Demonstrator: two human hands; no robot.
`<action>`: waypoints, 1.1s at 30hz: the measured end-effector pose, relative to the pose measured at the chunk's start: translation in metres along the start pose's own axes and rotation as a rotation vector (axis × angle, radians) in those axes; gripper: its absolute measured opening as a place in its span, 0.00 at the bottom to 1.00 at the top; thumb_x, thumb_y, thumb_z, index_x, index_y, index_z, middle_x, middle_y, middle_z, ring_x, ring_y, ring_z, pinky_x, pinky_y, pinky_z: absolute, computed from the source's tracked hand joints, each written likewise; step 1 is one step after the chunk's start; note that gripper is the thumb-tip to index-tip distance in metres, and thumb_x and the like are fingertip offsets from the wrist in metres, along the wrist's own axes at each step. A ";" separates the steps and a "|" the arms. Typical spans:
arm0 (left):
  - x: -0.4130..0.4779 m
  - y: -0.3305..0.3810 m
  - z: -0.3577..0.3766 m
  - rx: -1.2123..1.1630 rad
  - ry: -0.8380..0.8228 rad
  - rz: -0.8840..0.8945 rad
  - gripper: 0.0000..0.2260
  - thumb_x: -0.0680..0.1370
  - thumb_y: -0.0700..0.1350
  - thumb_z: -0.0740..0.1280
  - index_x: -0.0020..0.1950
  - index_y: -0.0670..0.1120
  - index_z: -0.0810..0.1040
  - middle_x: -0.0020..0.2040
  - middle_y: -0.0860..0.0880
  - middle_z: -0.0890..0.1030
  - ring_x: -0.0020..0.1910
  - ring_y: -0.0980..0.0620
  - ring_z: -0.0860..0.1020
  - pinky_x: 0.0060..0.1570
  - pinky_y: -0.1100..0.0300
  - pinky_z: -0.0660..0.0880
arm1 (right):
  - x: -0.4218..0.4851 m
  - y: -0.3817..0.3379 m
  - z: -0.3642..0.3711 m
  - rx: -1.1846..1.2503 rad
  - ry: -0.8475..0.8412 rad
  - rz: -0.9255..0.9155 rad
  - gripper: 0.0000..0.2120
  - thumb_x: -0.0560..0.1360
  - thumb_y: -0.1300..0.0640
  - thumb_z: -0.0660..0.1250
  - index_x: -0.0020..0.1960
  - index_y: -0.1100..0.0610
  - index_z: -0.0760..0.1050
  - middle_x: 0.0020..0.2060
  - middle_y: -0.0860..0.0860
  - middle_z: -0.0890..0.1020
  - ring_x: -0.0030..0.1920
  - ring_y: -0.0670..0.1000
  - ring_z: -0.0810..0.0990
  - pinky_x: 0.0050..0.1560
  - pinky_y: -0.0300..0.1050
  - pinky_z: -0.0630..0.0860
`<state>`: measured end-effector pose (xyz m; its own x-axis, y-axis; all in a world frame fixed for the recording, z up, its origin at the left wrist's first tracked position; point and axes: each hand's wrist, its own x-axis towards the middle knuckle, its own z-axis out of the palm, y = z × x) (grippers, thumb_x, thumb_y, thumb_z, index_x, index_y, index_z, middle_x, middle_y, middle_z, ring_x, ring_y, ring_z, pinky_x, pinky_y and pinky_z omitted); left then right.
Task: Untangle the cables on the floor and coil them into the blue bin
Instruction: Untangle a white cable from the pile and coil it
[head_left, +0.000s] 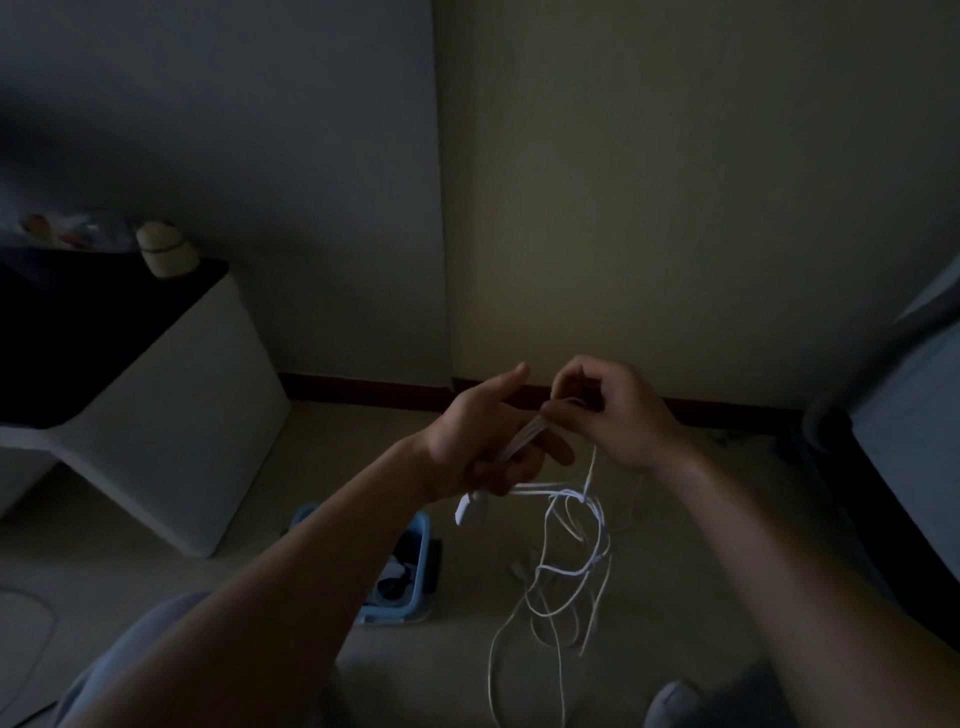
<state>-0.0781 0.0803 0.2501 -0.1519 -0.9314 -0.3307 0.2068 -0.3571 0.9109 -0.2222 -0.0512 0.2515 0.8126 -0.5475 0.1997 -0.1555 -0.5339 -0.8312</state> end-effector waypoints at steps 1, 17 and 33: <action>-0.001 -0.001 0.000 -0.016 -0.023 0.010 0.40 0.75 0.71 0.47 0.53 0.36 0.78 0.25 0.46 0.70 0.18 0.55 0.60 0.22 0.61 0.57 | 0.001 0.003 -0.003 0.081 -0.021 0.005 0.08 0.72 0.62 0.75 0.43 0.53 0.78 0.36 0.48 0.82 0.38 0.45 0.80 0.42 0.43 0.76; -0.006 0.009 -0.005 -0.510 0.163 0.292 0.23 0.77 0.60 0.51 0.45 0.41 0.73 0.26 0.48 0.69 0.18 0.55 0.62 0.28 0.59 0.51 | -0.005 0.024 0.021 0.417 -0.241 0.338 0.15 0.83 0.57 0.59 0.40 0.59 0.76 0.25 0.52 0.73 0.26 0.48 0.73 0.46 0.54 0.68; -0.010 0.020 -0.007 -0.661 0.481 0.530 0.23 0.82 0.58 0.49 0.60 0.40 0.68 0.60 0.33 0.80 0.58 0.36 0.80 0.65 0.46 0.70 | -0.013 0.011 0.028 0.078 -0.545 0.305 0.08 0.80 0.59 0.63 0.57 0.53 0.79 0.33 0.48 0.80 0.34 0.46 0.79 0.38 0.41 0.76</action>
<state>-0.0662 0.0818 0.2696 0.4976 -0.8595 -0.1169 0.6577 0.2860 0.6968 -0.2185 -0.0319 0.2248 0.9109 -0.2494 -0.3286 -0.4007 -0.3453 -0.8487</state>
